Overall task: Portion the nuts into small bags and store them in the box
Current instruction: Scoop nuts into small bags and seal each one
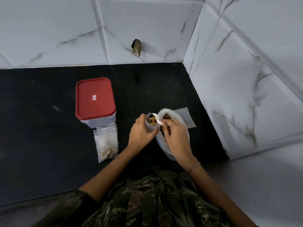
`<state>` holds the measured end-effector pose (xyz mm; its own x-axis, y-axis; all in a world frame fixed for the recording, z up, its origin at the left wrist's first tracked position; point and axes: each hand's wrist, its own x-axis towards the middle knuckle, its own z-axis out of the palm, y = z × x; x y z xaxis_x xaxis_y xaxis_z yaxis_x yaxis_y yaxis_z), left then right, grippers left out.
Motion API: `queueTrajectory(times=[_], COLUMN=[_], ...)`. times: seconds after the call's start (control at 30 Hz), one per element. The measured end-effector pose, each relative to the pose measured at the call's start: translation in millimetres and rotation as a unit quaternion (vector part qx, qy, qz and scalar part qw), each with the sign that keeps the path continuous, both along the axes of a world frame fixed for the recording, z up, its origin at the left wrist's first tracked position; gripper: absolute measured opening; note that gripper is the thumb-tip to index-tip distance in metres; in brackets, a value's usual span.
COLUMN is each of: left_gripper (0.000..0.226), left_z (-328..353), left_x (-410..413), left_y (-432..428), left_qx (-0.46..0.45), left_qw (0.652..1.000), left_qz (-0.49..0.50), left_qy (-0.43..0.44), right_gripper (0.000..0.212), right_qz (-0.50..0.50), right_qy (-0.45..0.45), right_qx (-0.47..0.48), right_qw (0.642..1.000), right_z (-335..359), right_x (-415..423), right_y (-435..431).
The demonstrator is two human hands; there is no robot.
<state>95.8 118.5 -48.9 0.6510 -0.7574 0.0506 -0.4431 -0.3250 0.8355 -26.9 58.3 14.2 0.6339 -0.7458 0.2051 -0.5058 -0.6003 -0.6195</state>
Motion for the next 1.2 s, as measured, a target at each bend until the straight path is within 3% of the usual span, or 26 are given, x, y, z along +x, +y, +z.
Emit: queueTrajectory(times=[0.13,0.2,0.3,0.37,0.47,0.53,0.6,0.77,0.9,1.03,1.2], left_gripper=[0.045,0.05,0.05,0.046,0.046,0.047,0.046,0.042,0.045,0.053,0.051], left_z=[2,1,0,0,0,0,-1,-4,-8,-13,-22], left_x=[2,3,4,4,4,4,5,3,0,-5,-8], left_y=[-2,-3,-3,-3,-3,-3,-2,4,5,2,0], left_qx=[-0.005,-0.008,-0.015,-0.019,-0.023,-0.021,-0.009,0.015,0.032,0.069,0.106], left_qw=[1.0,1.0,1.0,0.999,1.0,1.0,1.0,1.0,0.999,0.996,0.992], left_qz=[0.001,0.002,0.0,-0.003,-0.003,-0.011,-0.021,-0.013,-0.009,-0.022,-0.036], left_qy=[0.016,0.024,0.027,0.027,0.021,0.019,0.015,-0.001,-0.027,-0.045,-0.061], right_gripper=[0.033,0.047,0.049,0.031,0.024,0.023,0.021,0.024,0.023,0.023,0.025], right_qz=[0.089,0.099,0.108,0.077,-0.015,-0.064,-0.097,-0.041,0.055,0.078,0.063], right_qy=[0.063,0.111,0.105,0.022,-0.103,-0.12,-0.107,0.047,0.198,0.23,0.243], right_qx=[-0.091,-0.175,-0.232,-0.169,0.059,0.168,0.189,0.019,-0.063,-0.134,-0.138], right_qw=[0.99,0.973,0.961,0.982,0.993,0.976,0.971,0.998,0.977,0.961,0.958], right_z=[-14,-22,-28,-19,-6,-6,-6,-18,-45,-62,-66], right_x=[-3,-6,-9,-9,-7,-9,-15,-47,-62,-59,-45], right_y=[4,0,-6,-2,-4,-10,-17,-35,-29,-25,-37])
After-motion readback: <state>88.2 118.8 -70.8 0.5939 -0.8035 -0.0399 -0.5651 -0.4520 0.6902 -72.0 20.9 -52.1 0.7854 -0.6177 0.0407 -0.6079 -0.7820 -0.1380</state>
